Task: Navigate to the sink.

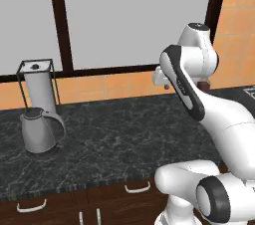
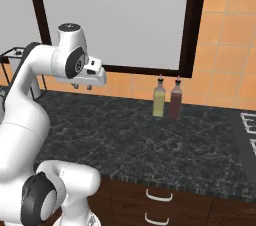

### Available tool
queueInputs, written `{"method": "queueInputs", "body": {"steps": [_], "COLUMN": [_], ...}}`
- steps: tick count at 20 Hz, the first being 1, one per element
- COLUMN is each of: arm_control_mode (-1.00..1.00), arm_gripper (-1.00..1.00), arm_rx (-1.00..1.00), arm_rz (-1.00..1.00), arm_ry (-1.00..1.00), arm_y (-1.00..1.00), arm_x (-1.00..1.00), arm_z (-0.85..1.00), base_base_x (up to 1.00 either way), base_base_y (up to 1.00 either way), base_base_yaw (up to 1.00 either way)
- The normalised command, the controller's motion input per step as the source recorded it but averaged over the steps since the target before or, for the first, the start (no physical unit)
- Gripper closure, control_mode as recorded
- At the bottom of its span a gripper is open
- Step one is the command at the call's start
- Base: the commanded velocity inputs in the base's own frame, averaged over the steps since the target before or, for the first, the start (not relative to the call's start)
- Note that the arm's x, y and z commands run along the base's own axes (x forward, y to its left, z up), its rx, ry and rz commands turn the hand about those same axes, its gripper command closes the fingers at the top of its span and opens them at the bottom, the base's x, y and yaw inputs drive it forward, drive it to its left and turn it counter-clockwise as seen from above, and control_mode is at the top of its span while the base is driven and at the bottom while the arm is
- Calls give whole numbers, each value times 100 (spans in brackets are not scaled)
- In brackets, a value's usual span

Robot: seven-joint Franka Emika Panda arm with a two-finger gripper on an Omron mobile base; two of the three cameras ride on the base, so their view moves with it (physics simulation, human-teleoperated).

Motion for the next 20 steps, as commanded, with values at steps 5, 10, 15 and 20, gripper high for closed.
{"method": "queueInputs", "body": {"steps": [5,10,15,20], "arm_control_mode": [100,100,100,100], "arm_gripper": [-100,-100,-100,-100], "arm_rx": [0,0,0,0], "arm_rz": [0,0,0,0], "arm_ry": [0,0,0,0], "arm_y": [0,0,0,0], "arm_x": [0,0,0,0], "arm_z": [0,0,0,0], "base_base_x": [-23,-76,-57,-22], "base_base_y": [0,6,15,0], "base_base_yaw": [-3,-68,-82,-83]}}
